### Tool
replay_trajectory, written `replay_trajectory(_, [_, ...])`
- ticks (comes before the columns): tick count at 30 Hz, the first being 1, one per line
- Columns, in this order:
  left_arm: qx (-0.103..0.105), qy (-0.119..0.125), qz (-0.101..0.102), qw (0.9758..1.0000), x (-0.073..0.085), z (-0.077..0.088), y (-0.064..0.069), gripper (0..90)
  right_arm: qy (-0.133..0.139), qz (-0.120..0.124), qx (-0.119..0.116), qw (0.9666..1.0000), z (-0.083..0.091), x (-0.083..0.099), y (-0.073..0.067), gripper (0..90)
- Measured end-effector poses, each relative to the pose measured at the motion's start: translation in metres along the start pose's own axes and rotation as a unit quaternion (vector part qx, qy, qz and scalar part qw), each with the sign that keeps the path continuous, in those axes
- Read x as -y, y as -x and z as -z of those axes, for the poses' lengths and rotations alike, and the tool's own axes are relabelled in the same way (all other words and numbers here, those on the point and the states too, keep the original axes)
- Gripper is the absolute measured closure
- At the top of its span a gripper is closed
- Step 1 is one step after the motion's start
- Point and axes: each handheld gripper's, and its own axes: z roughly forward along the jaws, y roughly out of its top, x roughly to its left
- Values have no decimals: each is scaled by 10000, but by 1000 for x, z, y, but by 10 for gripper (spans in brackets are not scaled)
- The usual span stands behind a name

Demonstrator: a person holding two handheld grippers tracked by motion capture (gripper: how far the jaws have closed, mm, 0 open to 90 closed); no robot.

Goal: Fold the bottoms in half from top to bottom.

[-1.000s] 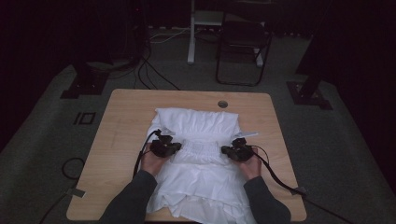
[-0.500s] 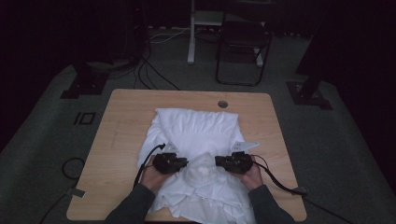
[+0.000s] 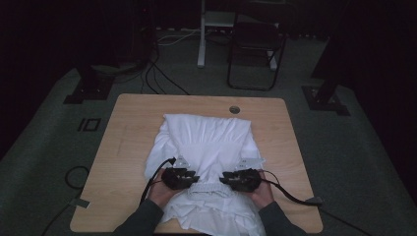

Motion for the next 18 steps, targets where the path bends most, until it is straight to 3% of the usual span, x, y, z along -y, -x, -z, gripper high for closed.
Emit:
replay_trajectory(2, [13,-44,34,10000,7,3,0,693,-260,82,32,9996,-4,11,-5,712])
replay_trajectory(4, [89,9,124,9999,13,6,2,694,-272,92,-19,9996,-4,19,-8,716])
replay_trajectory(10, [91,88,137,9998,16,11,7,666,-395,137,-107,9991,-2,16,-10,715])
replay_trajectory(11, [-66,231,30,9997,2,20,3,605,-280,204,42,9994,2,9,-8,632])
replay_trajectory(14, [-323,512,-75,9981,-21,27,-8,578,4,104,425,9990,7,-9,3,554])
replay_trajectory(15, [-323,512,-75,9981,-21,27,-8,571,4,104,425,9990,7,-9,3,554])
replay_trajectory(16, [-607,625,-130,9961,-37,27,-18,556,201,19,645,9977,8,-23,15,532])
replay_trajectory(18, [-877,759,-65,9932,-49,21,-33,551,290,-144,910,9953,4,-36,30,525])
